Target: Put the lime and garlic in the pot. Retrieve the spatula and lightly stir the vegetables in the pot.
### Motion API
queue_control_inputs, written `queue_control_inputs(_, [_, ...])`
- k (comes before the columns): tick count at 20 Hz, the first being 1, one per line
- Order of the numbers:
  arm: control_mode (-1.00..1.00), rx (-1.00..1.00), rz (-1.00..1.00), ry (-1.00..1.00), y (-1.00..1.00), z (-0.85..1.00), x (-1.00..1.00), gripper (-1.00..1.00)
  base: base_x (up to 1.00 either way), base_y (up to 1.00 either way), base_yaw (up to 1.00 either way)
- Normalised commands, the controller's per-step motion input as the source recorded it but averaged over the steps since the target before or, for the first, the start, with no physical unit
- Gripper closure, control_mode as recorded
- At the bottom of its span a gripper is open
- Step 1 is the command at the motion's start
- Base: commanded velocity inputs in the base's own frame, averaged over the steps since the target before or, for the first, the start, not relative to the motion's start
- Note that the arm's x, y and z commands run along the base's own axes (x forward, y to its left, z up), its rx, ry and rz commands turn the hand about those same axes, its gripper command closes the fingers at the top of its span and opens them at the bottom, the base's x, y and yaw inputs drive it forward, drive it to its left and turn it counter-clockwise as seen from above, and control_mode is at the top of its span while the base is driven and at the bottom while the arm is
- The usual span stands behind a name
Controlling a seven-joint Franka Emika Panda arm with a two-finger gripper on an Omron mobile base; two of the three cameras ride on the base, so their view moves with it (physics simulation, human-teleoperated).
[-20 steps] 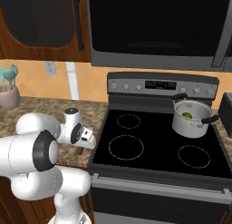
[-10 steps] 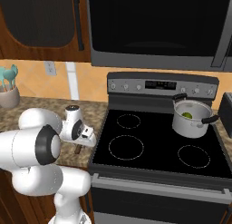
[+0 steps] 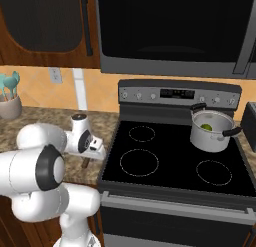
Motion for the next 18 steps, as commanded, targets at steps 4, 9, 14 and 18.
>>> queue_control_inputs(4, [-1.00, 0.00, 0.19, -0.21, -0.36, 0.92, -0.46, 1.00, 0.00, 0.00, 0.00])
queue_control_inputs(9, [-1.00, 0.00, 0.16, -0.10, -0.37, 1.00, -0.44, 1.00, 0.00, 0.00, 0.00])
queue_control_inputs(14, [-1.00, 0.00, 0.25, 0.00, -0.21, 1.00, -0.14, 1.00, 0.00, 0.00, 0.00])
queue_control_inputs(18, [-1.00, 0.00, 0.12, -0.01, -0.01, 1.00, -0.34, 1.00, 0.00, 0.00, 0.00])
